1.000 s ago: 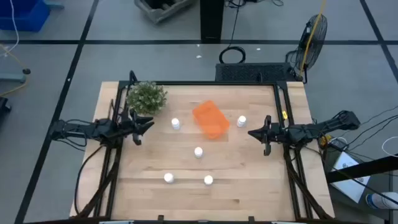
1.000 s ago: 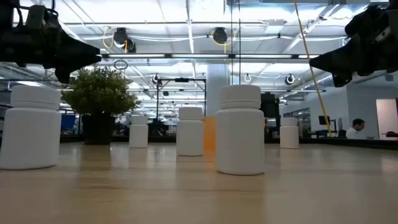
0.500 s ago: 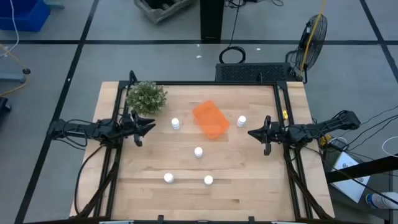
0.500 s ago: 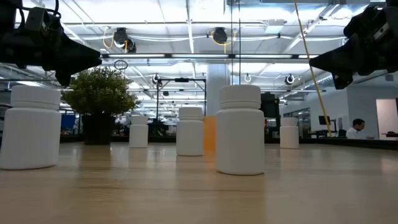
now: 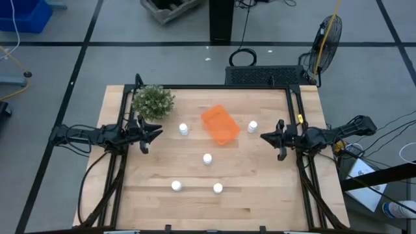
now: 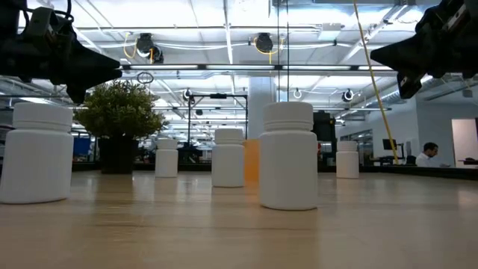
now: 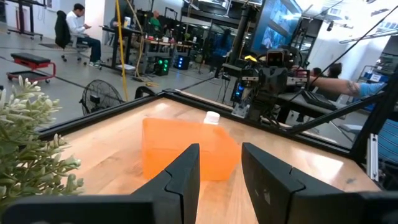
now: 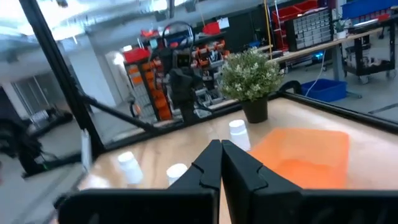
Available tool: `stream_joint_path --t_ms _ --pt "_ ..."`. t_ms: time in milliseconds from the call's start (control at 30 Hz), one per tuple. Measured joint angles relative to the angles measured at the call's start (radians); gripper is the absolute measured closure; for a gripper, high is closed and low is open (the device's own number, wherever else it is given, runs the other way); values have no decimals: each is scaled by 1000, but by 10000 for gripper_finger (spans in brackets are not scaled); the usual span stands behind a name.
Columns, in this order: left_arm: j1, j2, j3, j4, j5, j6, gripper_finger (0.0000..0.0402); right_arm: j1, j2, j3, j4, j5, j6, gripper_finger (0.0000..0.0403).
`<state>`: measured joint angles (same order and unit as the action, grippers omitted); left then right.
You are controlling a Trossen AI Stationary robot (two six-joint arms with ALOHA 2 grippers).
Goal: Pick and place pill bottles into a basket
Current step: Put the white pill bottle into the orange bin
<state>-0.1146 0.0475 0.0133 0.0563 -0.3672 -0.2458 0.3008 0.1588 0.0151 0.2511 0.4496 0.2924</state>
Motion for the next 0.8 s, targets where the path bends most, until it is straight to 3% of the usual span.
stream_joint_path --t_ms 267,367,433,600,800 --pt "0 0 0 0 0 0 279 2 63 59 31 -7 77 402" --pt "0 0 0 0 1 -3 279 1 126 154 37 -5 44 403" --pt "0 0 0 0 1 -3 279 -8 157 219 41 53 63 403" --pt "0 0 0 0 3 -4 279 -35 275 409 -219 223 135 403" --pt "0 0 0 0 3 -55 279 -81 526 728 -559 225 210 403"
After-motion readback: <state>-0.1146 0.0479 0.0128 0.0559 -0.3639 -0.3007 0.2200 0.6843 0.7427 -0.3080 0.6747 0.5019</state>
